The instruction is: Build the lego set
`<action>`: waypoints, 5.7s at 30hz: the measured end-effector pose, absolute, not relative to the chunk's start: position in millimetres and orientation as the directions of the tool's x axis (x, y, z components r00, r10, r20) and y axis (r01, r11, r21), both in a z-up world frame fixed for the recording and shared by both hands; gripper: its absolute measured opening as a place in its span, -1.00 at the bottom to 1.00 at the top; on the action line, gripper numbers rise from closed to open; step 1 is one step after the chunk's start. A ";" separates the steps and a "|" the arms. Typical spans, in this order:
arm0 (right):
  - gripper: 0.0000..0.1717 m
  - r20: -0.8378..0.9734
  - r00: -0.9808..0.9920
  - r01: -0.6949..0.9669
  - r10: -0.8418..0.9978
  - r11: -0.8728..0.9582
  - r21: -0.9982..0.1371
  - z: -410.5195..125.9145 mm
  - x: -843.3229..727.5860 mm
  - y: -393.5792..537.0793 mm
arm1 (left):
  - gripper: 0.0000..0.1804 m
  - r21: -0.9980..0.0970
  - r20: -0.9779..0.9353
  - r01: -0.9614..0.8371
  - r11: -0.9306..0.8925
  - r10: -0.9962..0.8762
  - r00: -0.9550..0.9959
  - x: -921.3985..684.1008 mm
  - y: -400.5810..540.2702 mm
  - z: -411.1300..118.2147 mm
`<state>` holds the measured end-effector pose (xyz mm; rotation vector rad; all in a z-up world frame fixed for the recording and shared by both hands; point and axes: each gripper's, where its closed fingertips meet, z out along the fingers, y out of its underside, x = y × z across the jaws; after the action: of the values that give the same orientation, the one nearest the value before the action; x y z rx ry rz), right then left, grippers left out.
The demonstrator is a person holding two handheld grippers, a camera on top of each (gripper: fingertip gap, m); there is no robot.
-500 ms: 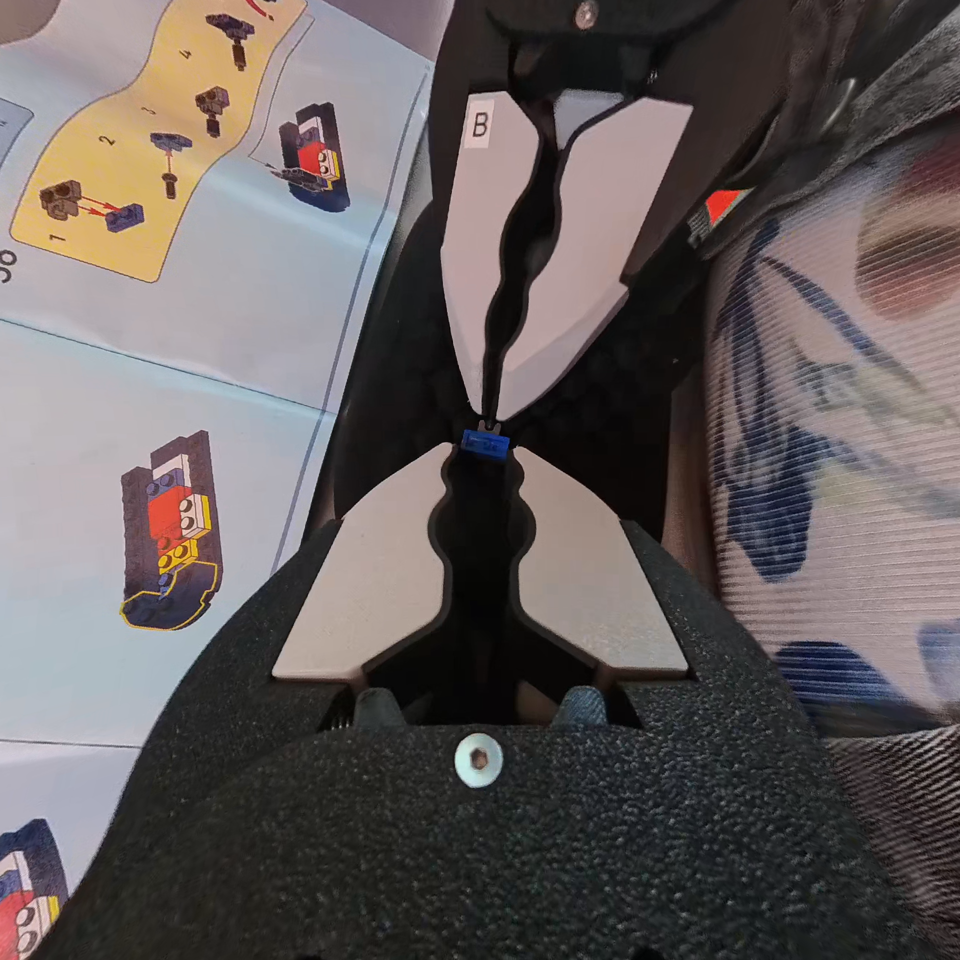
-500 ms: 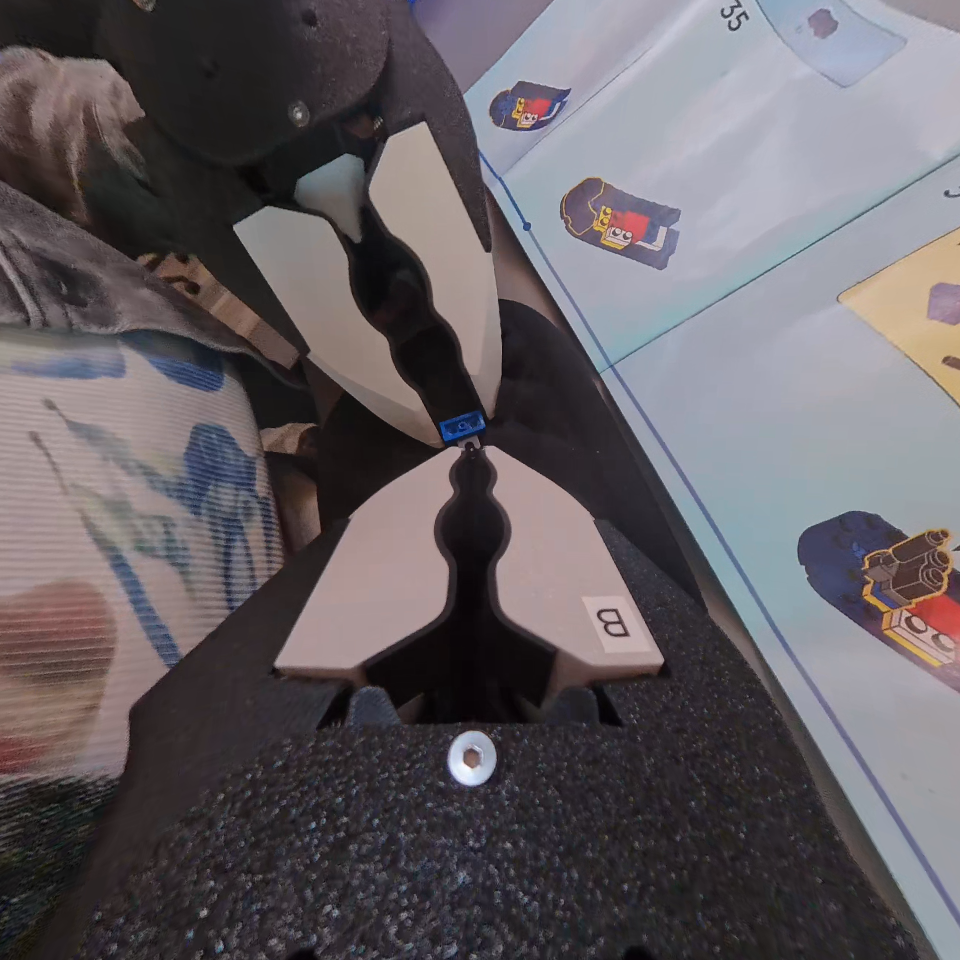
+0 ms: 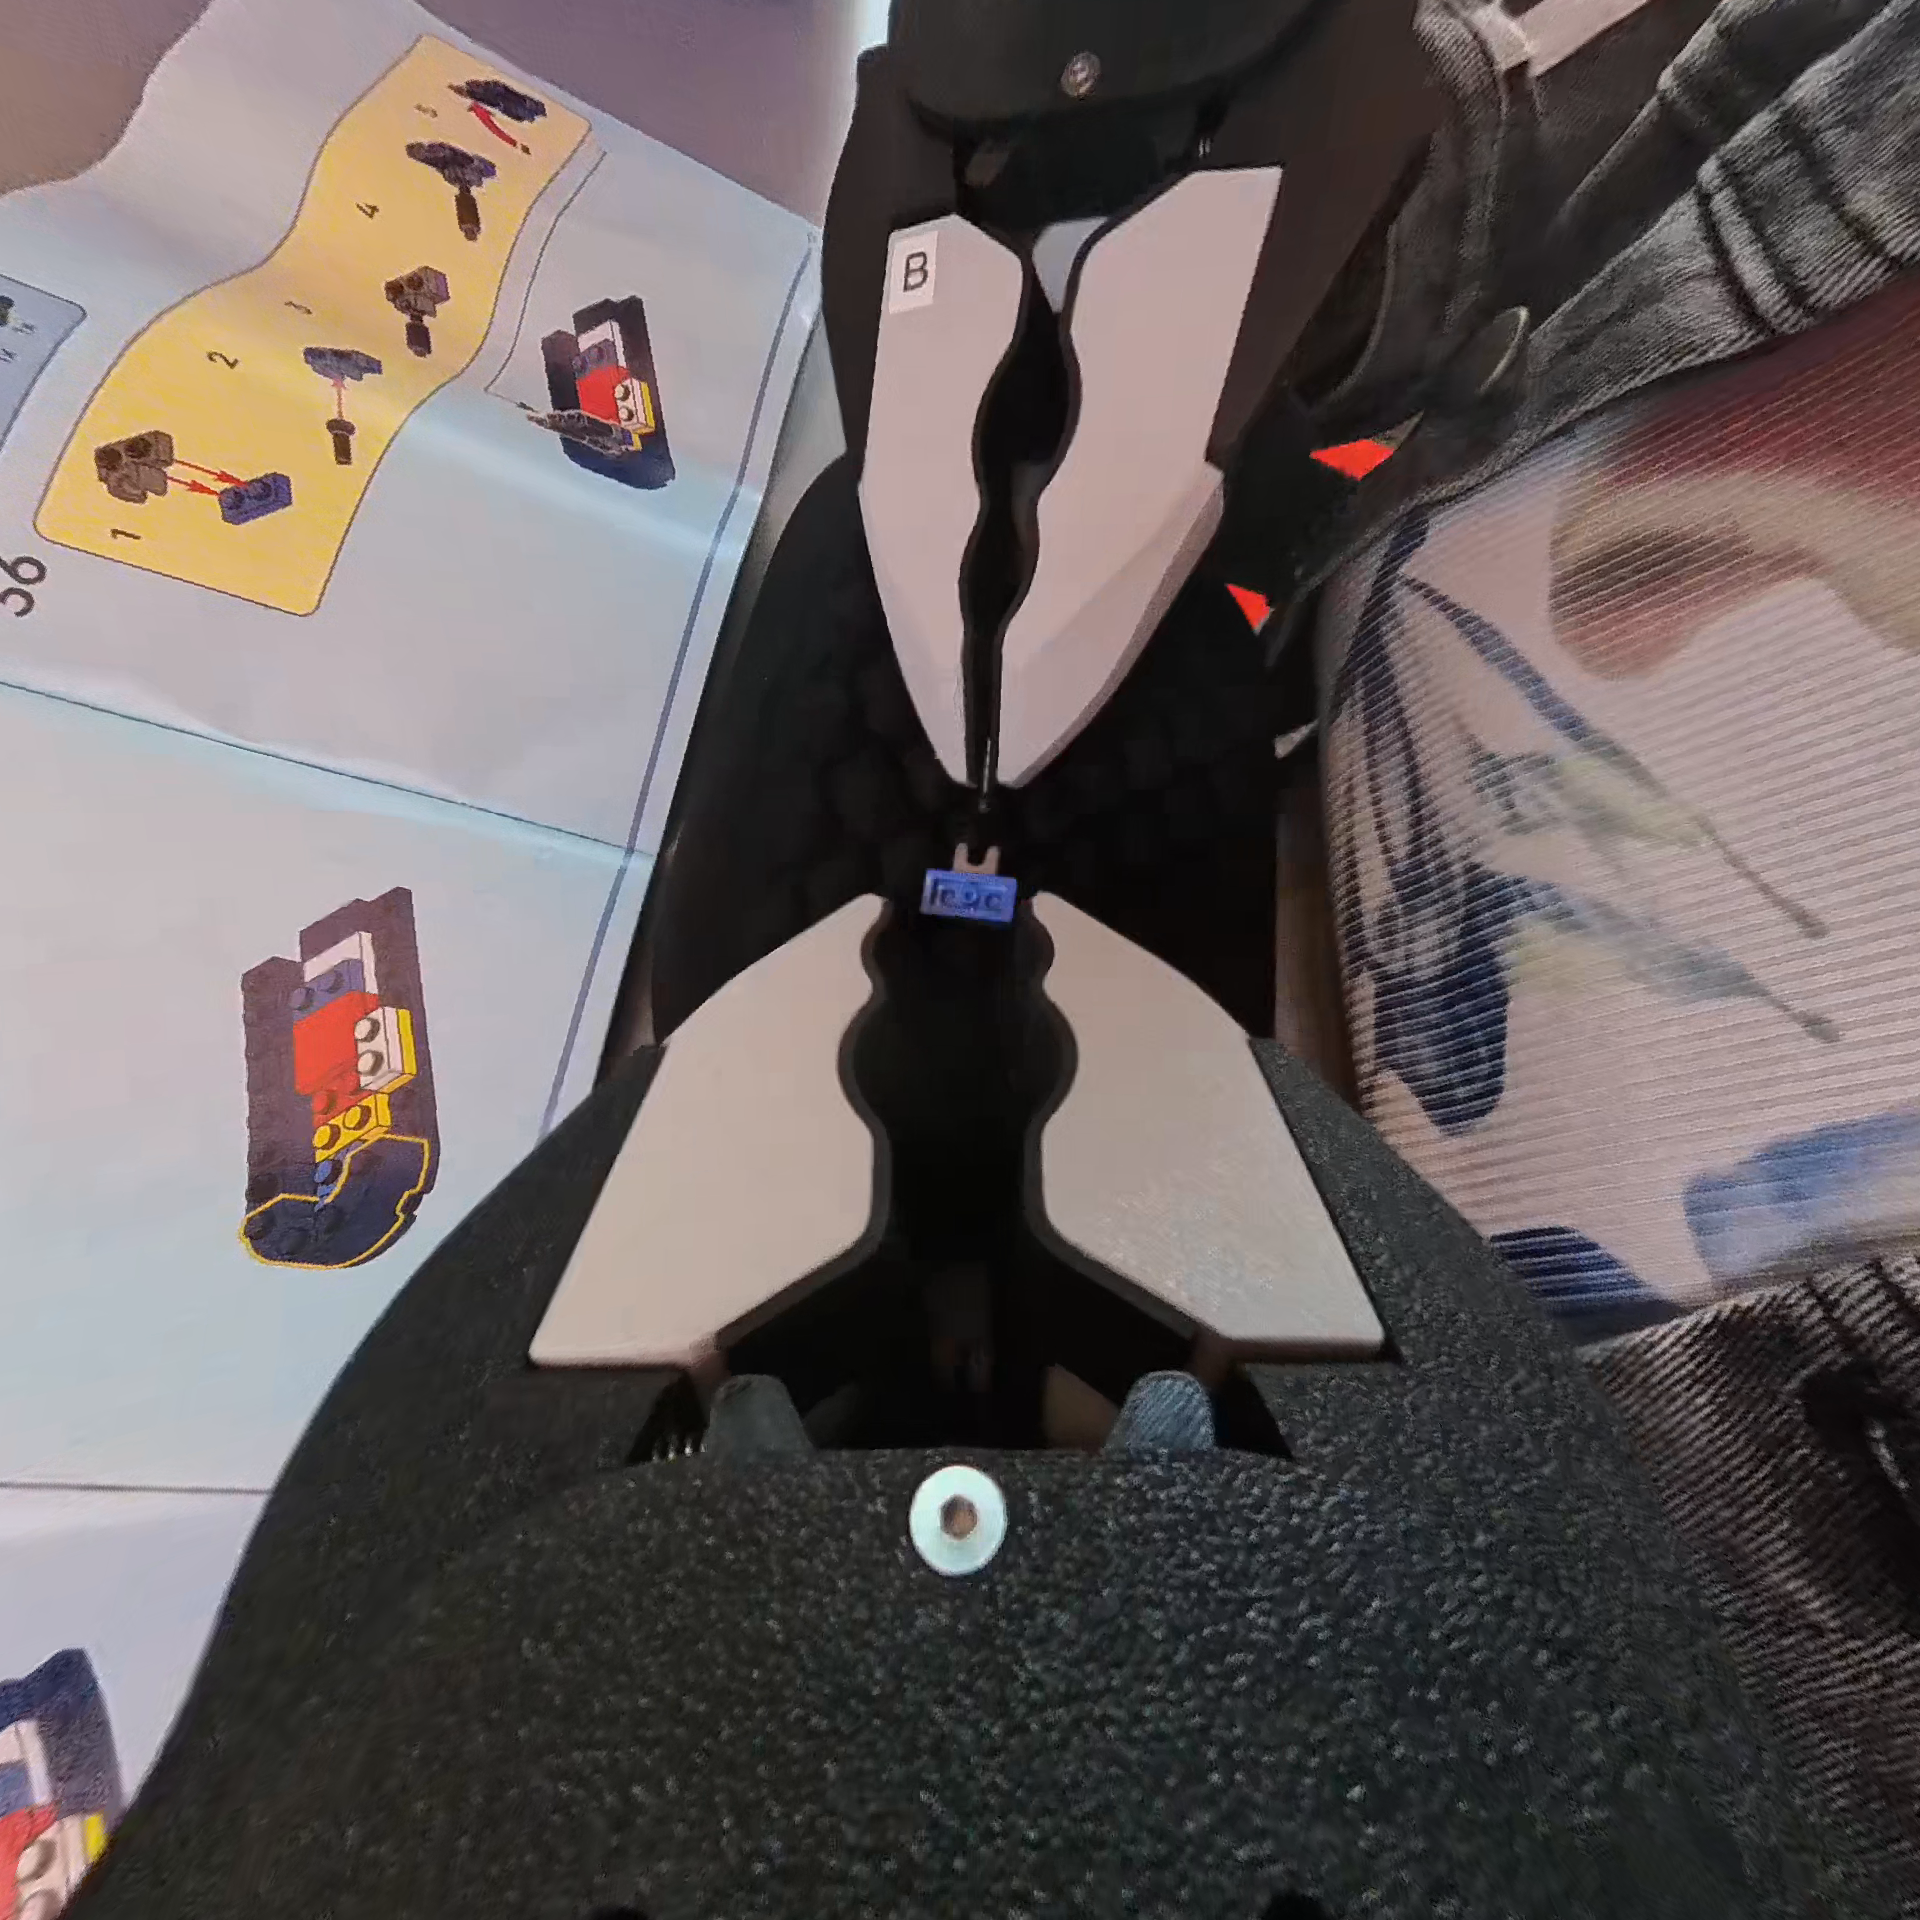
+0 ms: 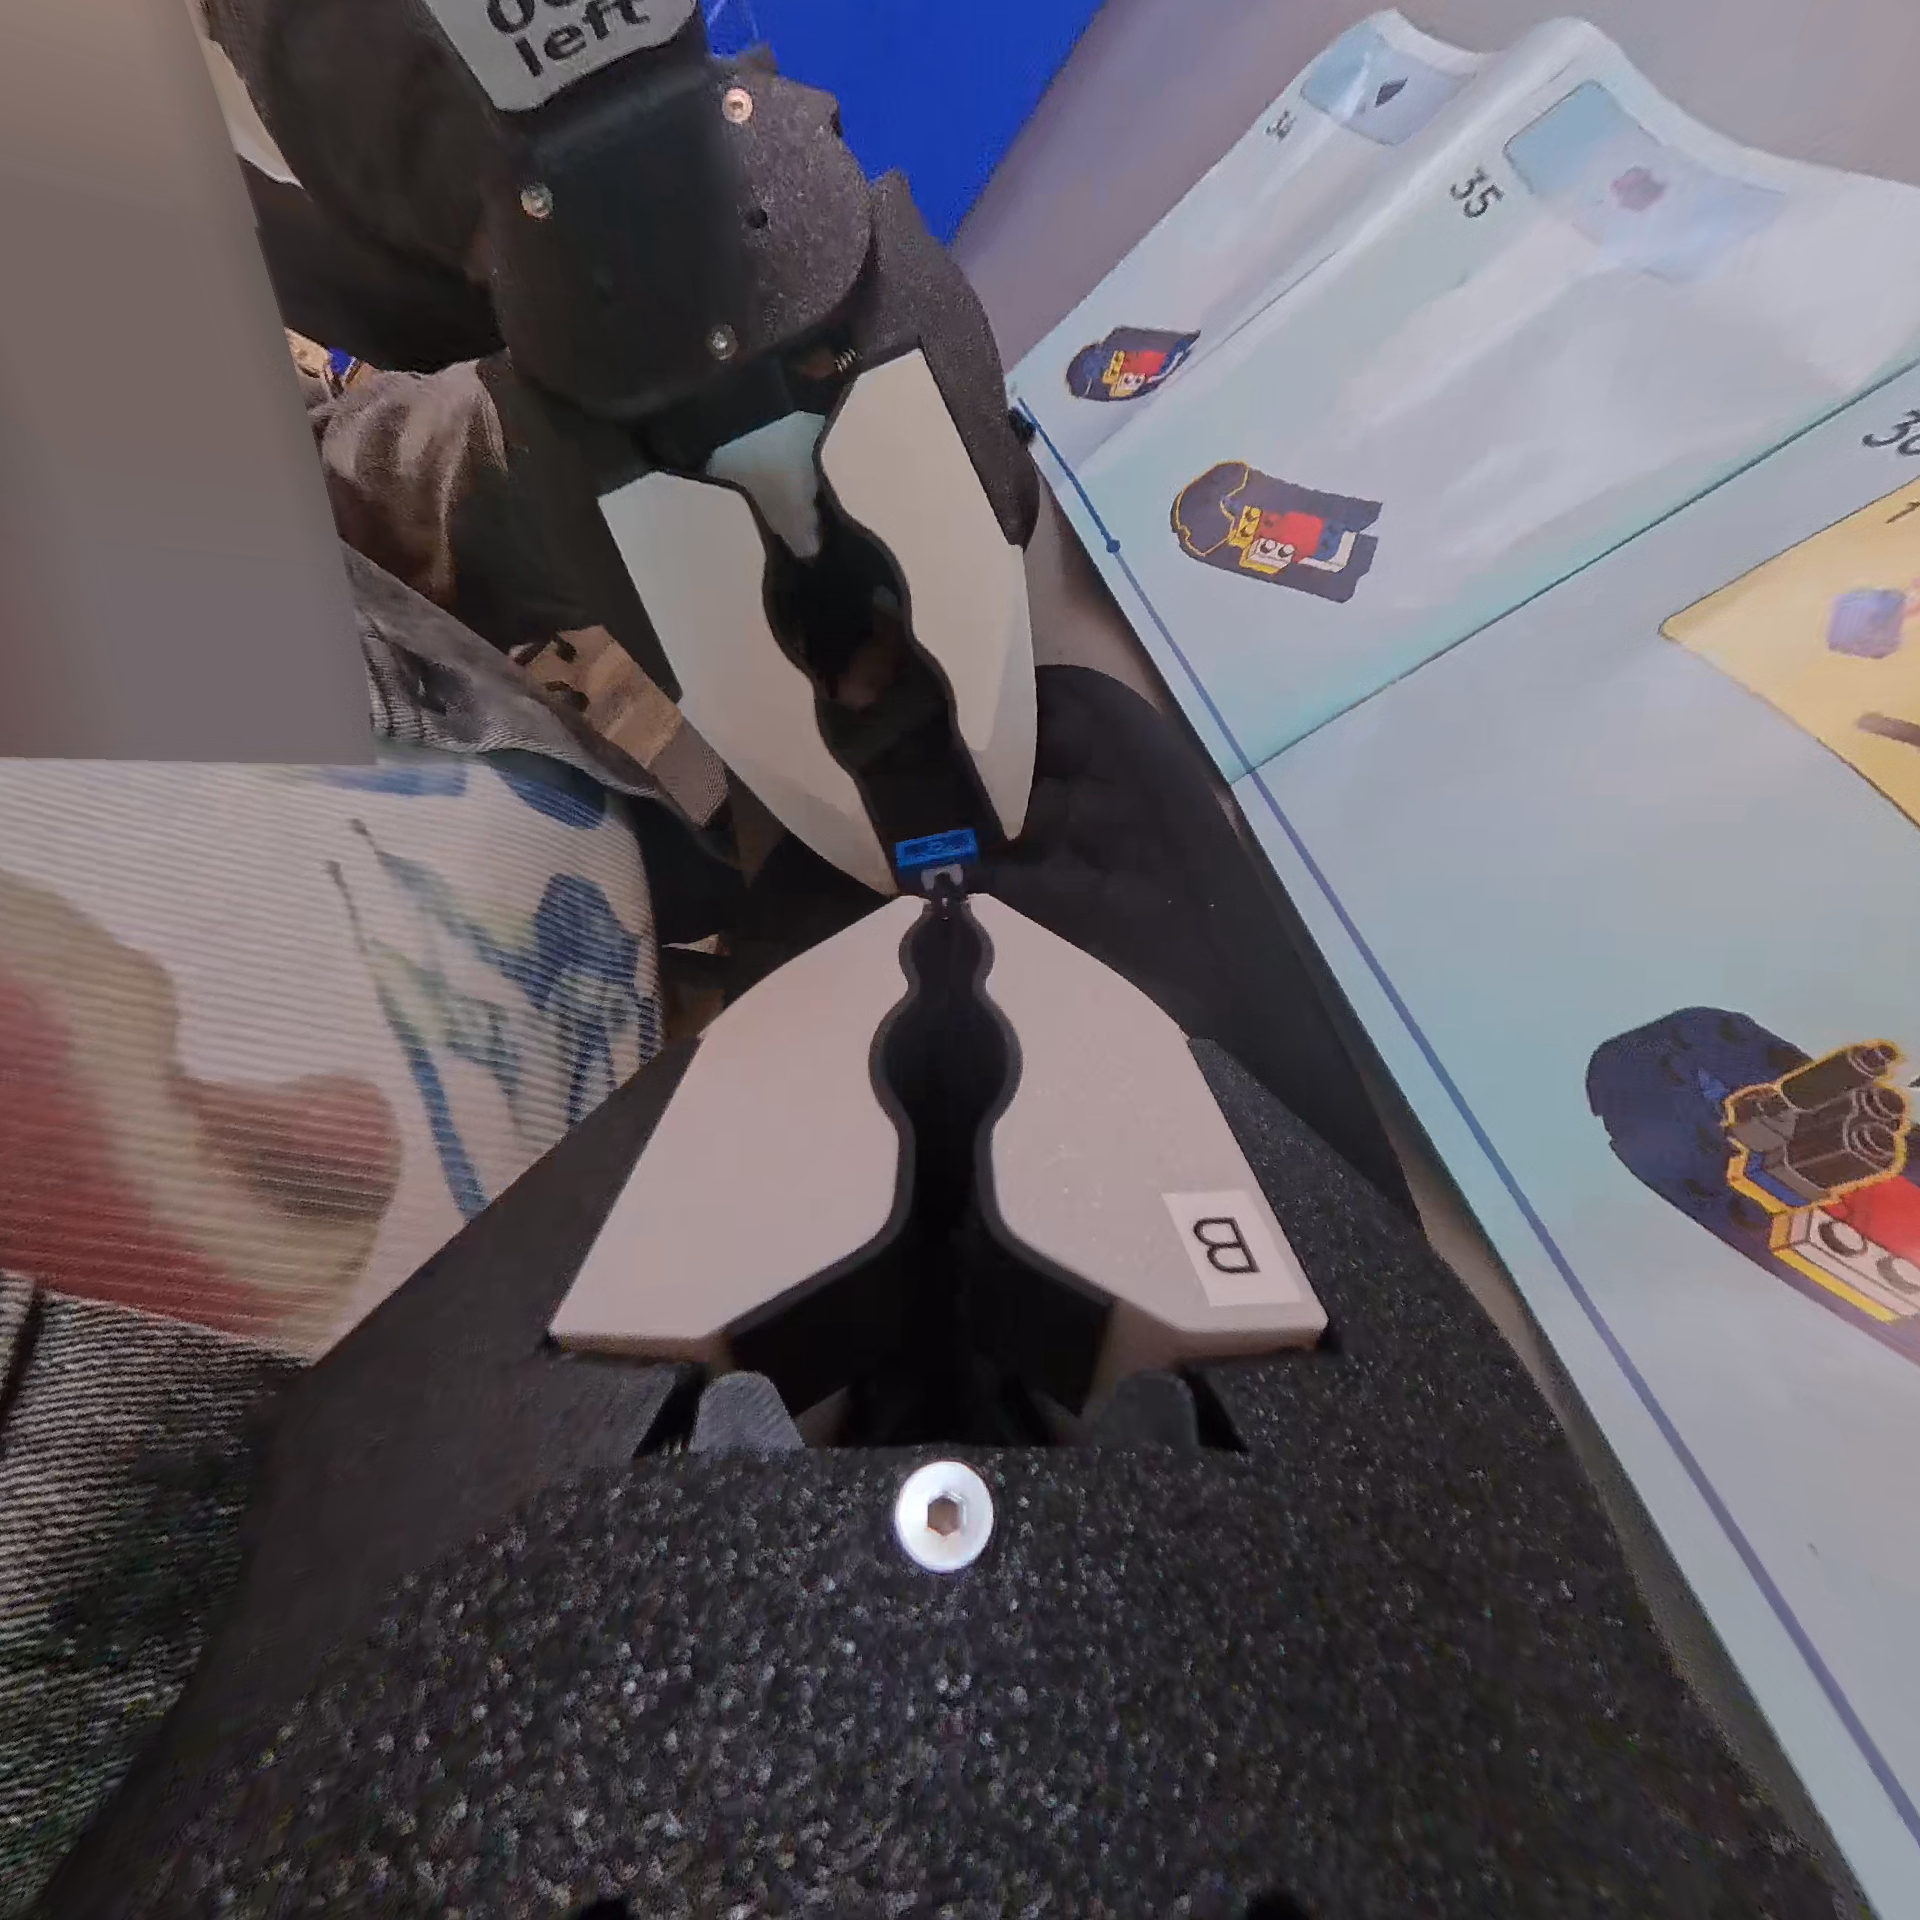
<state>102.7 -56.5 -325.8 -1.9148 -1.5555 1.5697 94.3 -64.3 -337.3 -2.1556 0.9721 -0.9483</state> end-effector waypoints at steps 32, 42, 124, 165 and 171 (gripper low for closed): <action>-0.97 -0.384 -0.568 0.194 0.728 -0.335 -0.922 -242.7 81.7 -79.9 | -0.83 -0.359 0.902 0.567 -0.741 -0.432 0.006 82.3 -89.0 -253.8; -0.97 -0.414 -0.612 0.275 0.674 -0.310 -0.910 -254.8 81.1 -88.5 | -0.83 -0.271 0.930 0.530 -0.803 -0.360 -0.071 81.7 -89.8 -262.3; -0.97 -0.405 -0.502 0.025 0.764 -0.456 -0.890 -235.5 155.2 -50.3 | -0.65 -0.867 0.177 0.106 -0.487 -0.101 0.979 105.6 -65.3 -330.1; -0.96 -0.747 -0.165 0.635 0.645 -0.510 -0.580 -317.8 91.4 -87.2 | -0.82 -0.796 0.341 -0.139 -0.589 -0.627 0.701 90.7 -93.5 -327.8; -0.96 -0.768 -0.180 0.658 0.614 -0.506 -0.558 -318.3 91.6 -92.5 | -0.82 -0.799 0.357 -0.132 -0.587 -0.639 0.681 93.0 -96.0 -326.8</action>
<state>91.6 -92.5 -318.3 -2.0350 -1.5797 1.8625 93.0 -96.0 -326.8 -2.1072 0.5907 -0.8251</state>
